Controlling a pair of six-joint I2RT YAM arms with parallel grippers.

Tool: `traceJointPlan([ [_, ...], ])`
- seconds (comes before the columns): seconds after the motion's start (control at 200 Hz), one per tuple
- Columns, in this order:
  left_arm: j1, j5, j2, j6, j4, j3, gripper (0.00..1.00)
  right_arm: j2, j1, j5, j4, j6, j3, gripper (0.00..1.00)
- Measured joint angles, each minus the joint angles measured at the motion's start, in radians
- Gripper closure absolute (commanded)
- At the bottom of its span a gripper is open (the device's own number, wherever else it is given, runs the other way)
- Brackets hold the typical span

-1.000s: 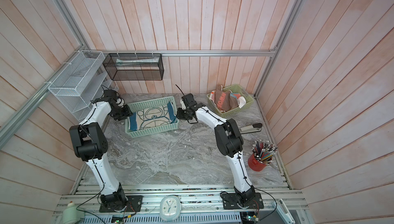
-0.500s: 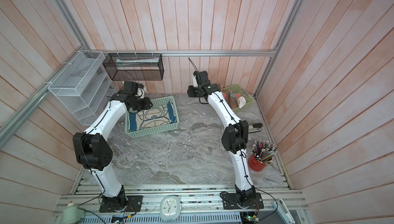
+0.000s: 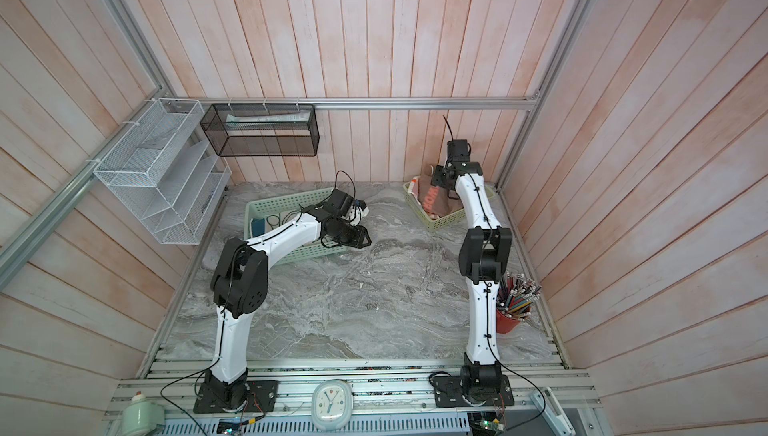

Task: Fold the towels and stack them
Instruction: 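Reach the right gripper into the lime basket and grasp the brown towel, then lift the brown towel with the right gripper while the left grasps its edge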

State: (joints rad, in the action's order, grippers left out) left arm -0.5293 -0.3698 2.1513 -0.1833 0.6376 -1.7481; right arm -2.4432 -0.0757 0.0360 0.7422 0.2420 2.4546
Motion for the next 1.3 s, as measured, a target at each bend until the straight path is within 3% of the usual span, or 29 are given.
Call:
traceJointPlan([
  [0.075,0.024,0.004,0.001,0.008,-0.002,0.008,0.58,-0.075,-0.013,0.011,-0.016,0.000,0.063,0.40],
  [0.13,0.043,0.004,0.001,0.019,-0.007,0.012,0.57,-0.115,-0.019,0.018,-0.024,0.002,0.083,0.47],
  [0.26,0.079,0.026,0.001,0.044,-0.010,0.029,0.57,-0.151,-0.020,0.034,-0.041,0.002,0.082,0.87],
  [0.33,0.098,0.043,0.000,0.058,-0.008,0.040,0.57,-0.145,-0.020,0.035,-0.066,0.006,0.071,1.00],
  [0.535,0.148,0.092,-0.012,0.079,0.003,0.051,0.58,-0.027,-0.024,0.013,-0.131,-0.035,-0.081,1.00],
  [0.73,0.158,0.085,-0.081,0.079,0.005,0.076,0.58,0.219,-0.058,-0.042,-0.180,-0.080,-0.267,1.00],
  [1.105,0.155,0.026,-0.310,0.046,-0.029,0.119,0.57,0.709,-0.281,-0.080,-0.241,-0.142,-0.368,1.00],
  [1.3,0.155,0.031,-0.440,0.023,-0.050,0.207,0.57,0.986,-0.351,-0.003,-0.328,-0.061,-0.686,1.00],
])
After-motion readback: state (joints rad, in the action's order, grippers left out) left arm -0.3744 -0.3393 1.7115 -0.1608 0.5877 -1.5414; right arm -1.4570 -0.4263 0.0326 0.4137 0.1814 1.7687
